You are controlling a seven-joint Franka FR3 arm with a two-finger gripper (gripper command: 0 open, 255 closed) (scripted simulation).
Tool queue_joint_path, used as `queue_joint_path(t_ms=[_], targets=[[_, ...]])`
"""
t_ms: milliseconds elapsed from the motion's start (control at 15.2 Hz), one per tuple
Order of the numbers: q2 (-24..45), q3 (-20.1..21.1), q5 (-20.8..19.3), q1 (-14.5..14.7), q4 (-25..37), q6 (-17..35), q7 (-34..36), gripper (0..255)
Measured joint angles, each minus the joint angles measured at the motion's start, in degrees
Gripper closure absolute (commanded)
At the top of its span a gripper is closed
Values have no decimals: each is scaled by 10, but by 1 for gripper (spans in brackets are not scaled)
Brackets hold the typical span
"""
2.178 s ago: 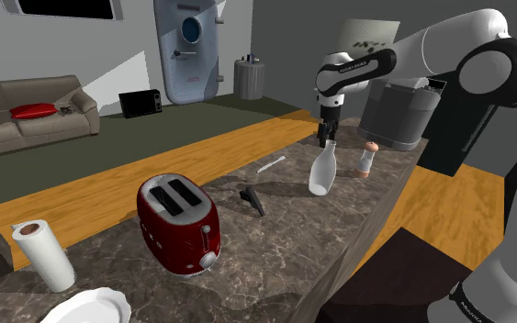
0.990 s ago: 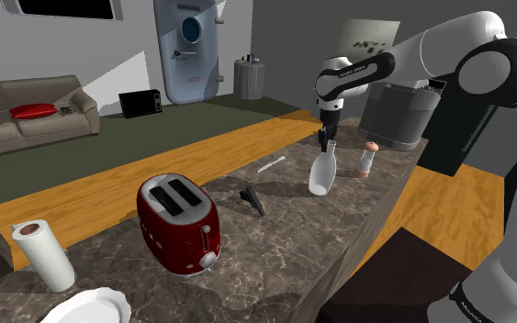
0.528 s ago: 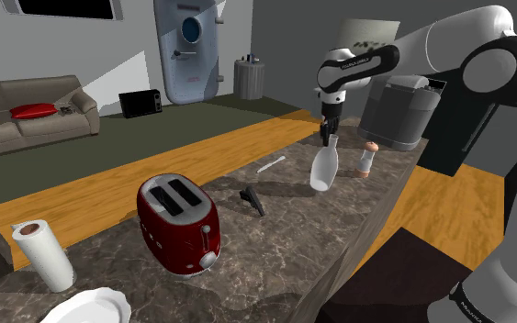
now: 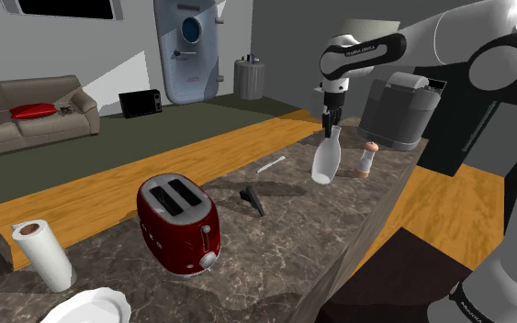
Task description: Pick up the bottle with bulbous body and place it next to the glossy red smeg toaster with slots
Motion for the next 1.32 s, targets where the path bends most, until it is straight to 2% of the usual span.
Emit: queue_joint_path(t_ms=[1320], targets=[[4, -2, 1, -3, 162, -157, -9, 255]])
